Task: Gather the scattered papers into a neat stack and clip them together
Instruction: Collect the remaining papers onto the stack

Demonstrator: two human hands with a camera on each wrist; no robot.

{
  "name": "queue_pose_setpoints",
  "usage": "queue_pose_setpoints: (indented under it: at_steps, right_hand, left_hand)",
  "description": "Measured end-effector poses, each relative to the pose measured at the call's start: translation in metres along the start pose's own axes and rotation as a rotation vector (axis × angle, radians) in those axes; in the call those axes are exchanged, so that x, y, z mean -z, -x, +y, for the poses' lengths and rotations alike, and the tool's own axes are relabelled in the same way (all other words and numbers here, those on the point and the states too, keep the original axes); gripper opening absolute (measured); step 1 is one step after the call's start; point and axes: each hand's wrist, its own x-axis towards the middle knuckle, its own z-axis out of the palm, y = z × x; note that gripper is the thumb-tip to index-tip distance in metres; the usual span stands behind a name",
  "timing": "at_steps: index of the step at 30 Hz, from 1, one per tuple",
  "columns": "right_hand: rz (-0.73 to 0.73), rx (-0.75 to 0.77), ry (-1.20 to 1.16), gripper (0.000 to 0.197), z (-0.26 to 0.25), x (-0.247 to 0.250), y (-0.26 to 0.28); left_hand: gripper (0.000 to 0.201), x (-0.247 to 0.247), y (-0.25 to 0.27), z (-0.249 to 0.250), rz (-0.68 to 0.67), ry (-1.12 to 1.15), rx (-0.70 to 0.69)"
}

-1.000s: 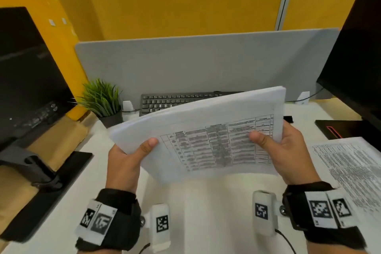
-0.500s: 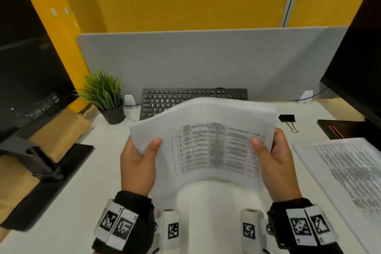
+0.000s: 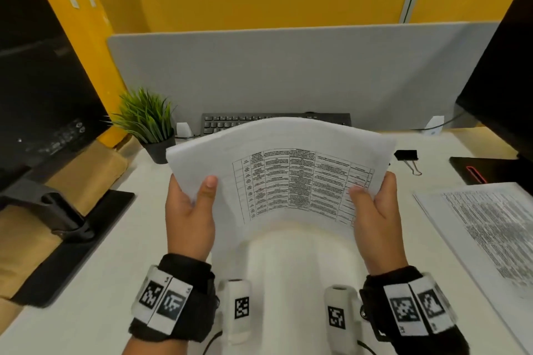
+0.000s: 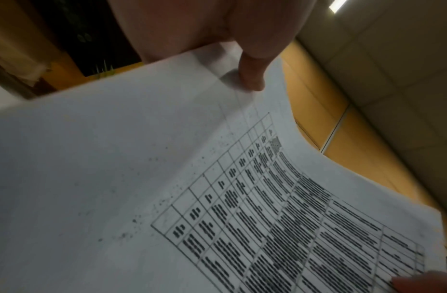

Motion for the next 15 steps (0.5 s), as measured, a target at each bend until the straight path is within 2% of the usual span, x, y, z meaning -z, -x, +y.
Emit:
queue_pose_setpoints:
  at_steps: [6,9,12,15]
  right_hand:
    - [0.055,-0.160,0.026,0.024,0.010,0.006,0.006]
    - [0.061,-0.176,0.004,0.030,0.007,0.003,0.005]
    - [0.060,-0.115,-0.043,0.036,-0.001,0.002,0.002]
    - [0.038,-0.153,-0.034,0.031,0.005,0.002,0.007]
  left_hand:
    - [0.037,0.011,0.008,-0.018,-0.032,-0.091,0.129]
    - [0.032,0.010,0.009,-0.017,-0.035,-0.106,0.099]
    - [0.032,0.008,0.005,-0.006,-0.025,-0.036,0.046]
    - [0.032,0.011,0.008,-0.009,-0.037,-0.027,0.088]
